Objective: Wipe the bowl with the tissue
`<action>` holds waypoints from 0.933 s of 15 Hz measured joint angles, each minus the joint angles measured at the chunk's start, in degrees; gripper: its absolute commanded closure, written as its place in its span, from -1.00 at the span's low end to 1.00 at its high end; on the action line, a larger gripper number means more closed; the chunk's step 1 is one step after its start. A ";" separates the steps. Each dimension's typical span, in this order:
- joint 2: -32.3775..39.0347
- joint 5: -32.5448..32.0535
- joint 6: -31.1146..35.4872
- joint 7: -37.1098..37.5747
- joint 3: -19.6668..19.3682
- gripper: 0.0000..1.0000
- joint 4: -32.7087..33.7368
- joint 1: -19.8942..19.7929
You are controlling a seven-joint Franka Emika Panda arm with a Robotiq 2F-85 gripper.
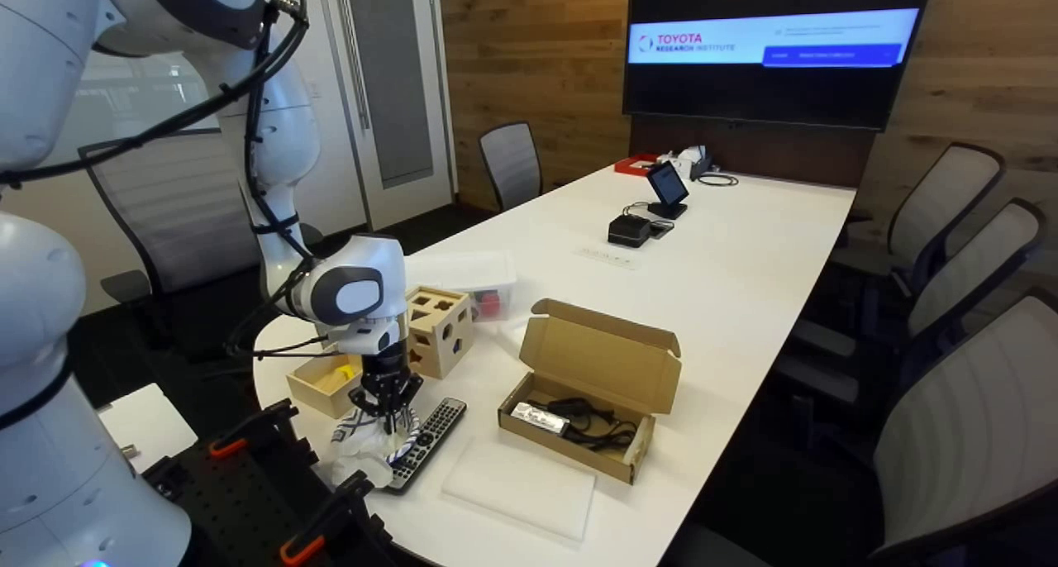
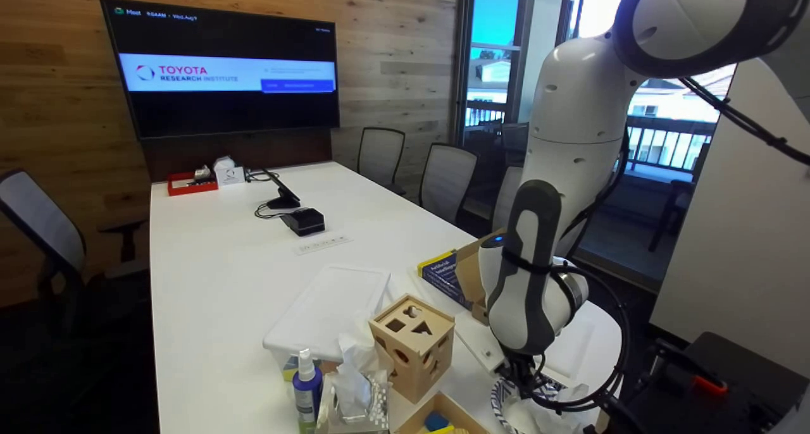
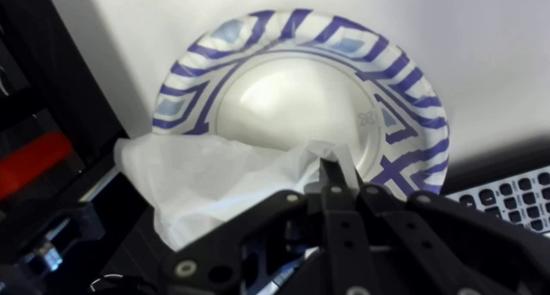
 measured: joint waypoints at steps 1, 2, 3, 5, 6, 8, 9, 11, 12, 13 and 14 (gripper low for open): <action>0.50 -0.60 0.00 1.09 -0.77 0.99 0.33 0.91; 1.06 -1.13 0.00 2.11 -1.43 0.99 0.80 1.77; 1.61 -1.57 0.02 2.78 -1.97 0.99 1.37 2.49; 2.67 -2.51 0.30 3.92 -3.06 0.99 2.76 3.98; 3.09 -3.04 0.57 4.31 -3.64 0.99 3.46 4.71; 3.53 -3.58 1.51 4.34 -4.86 0.99 4.61 6.19; 3.55 -3.76 2.44 4.34 -5.29 0.99 5.01 6.77; 3.55 -4.11 4.84 4.14 -5.68 0.99 5.56 7.42; 3.55 -4.30 6.35 3.86 -5.64 0.99 5.72 7.46; 3.55 -4.35 7.96 3.13 -5.50 0.99 5.84 7.41; 3.54 -4.35 9.59 2.06 -5.18 0.99 5.94 7.22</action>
